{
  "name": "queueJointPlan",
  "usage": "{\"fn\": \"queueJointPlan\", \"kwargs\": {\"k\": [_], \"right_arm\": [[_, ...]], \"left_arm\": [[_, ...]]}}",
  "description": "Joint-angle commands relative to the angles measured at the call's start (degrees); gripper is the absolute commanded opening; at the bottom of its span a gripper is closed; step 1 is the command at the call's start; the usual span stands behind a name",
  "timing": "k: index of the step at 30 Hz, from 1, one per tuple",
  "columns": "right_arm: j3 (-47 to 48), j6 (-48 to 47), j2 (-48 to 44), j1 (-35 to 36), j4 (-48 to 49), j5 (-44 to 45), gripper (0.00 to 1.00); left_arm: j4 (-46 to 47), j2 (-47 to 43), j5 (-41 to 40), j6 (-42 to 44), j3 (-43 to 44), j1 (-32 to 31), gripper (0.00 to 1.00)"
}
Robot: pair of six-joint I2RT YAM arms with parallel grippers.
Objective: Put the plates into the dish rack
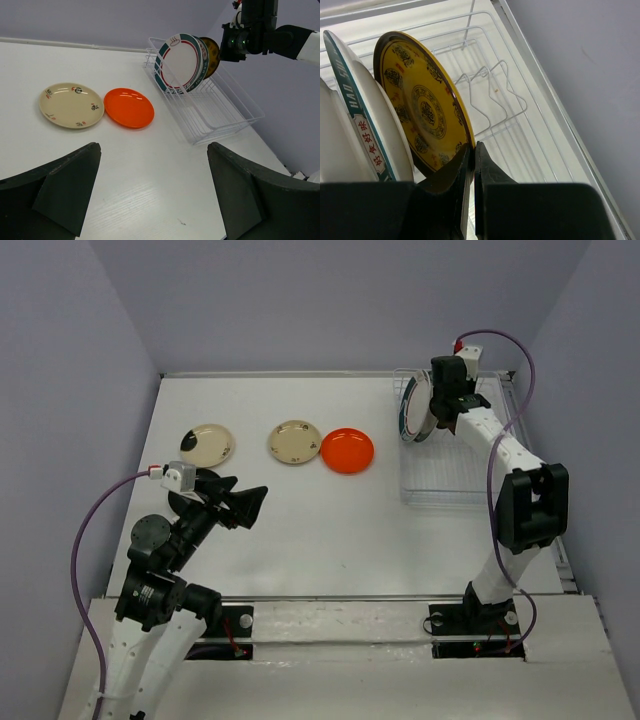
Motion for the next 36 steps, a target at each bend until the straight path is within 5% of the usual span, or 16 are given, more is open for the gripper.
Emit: {"fn": "queueJointPlan", "kwargs": {"k": [1,5,14,21,29,31,36], "right_arm": [[0.54,1.52,-0.09,1.26,0.81,1.39,0.07],[-0.16,4.07,-0.78,1.26,0.55,-1.15,0.15],[-0.52,5.05,-6.67,1.26,0.46,-2.22,0.50],[-4.37,3.63,-15.62,1.26,0.19,-3.09,0.50],[-15.10,13.47,-25.14,8.80,6.58,-36.10,0.64],[-15.72,17.06,-21.91,18.79,10.19,-40.33,0.72],[-12.49,22.95,-9.08,28.66,18.91,-47.91,0.74]], "left_arm": [[1.55,-0.18,-0.09,0.58,1.45,-0.18,0.99],[1.55,0.08,-0.09,0.49,1.45,-0.27,0.99],[1.55,0.26,0.00,0.58,1.54,-0.27,0.99],[1.55,0.26,-0.26,0.58,1.54,-0.18,0.99],[0.32,1.66,-3.25,1.01,2.68,-0.27,0.99],[-0.64,2.63,-6.05,1.19,3.47,-0.27,0.99],[-2.57,3.51,-11.58,2.85,6.98,-0.27,0.99]]}}
